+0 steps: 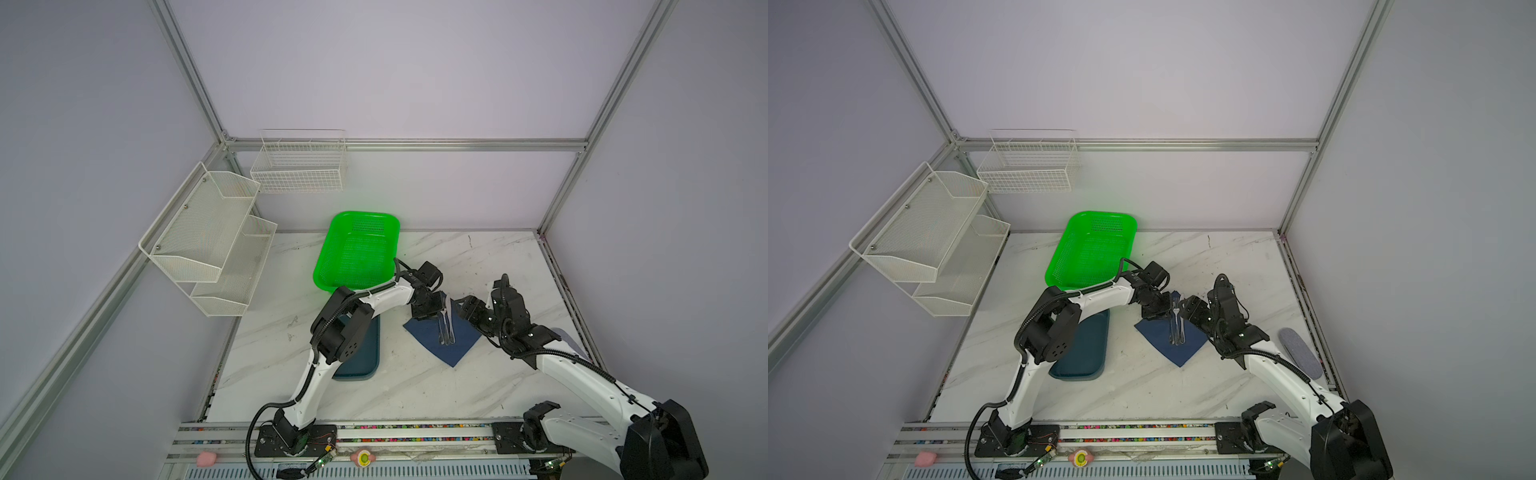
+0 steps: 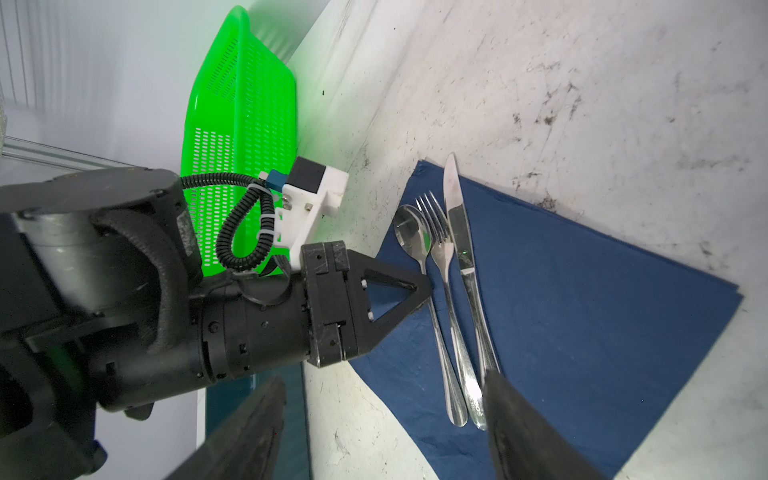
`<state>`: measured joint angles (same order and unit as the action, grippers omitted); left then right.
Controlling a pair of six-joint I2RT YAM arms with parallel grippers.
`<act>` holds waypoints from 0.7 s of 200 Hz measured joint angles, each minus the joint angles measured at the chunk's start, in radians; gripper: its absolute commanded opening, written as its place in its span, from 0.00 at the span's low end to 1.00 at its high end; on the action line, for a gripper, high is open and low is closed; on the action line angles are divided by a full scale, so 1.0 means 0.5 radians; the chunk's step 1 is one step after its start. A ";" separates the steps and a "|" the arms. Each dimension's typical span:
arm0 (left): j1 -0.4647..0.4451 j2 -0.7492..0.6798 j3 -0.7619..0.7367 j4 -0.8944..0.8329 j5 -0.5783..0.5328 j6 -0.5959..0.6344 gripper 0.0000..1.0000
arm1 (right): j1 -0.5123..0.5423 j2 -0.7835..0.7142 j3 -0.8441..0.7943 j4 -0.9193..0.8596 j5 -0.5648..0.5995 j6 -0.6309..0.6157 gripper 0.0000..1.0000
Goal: Place the utensils on the paper napkin and roll it up
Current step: 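Lower the spoon beside the fork on the napkin with the left gripper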
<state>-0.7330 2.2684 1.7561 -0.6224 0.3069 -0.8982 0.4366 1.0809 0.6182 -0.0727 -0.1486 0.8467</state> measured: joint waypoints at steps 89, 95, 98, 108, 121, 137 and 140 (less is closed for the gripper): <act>-0.002 0.000 0.021 -0.063 -0.022 0.005 0.11 | 0.000 -0.001 0.000 -0.008 0.006 0.005 0.77; -0.002 0.001 0.026 -0.067 -0.020 0.010 0.11 | 0.000 -0.001 0.000 -0.011 0.006 0.005 0.77; -0.002 0.002 0.028 -0.069 -0.018 0.013 0.11 | 0.000 -0.001 0.000 -0.013 0.006 0.005 0.76; -0.002 0.009 0.042 -0.081 -0.008 0.042 0.10 | 0.000 -0.002 0.000 -0.021 0.006 0.005 0.76; -0.002 0.021 0.061 -0.088 0.002 0.067 0.10 | 0.000 -0.008 0.000 -0.033 0.006 0.005 0.76; -0.002 0.024 0.067 -0.092 0.012 0.101 0.10 | 0.000 -0.021 0.000 -0.044 0.006 0.005 0.77; -0.002 0.024 0.067 -0.093 0.014 0.105 0.10 | 0.000 -0.025 0.000 -0.047 0.006 0.005 0.77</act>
<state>-0.7338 2.2803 1.7897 -0.6689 0.3141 -0.8455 0.4366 1.0683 0.6182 -0.0959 -0.1455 0.8494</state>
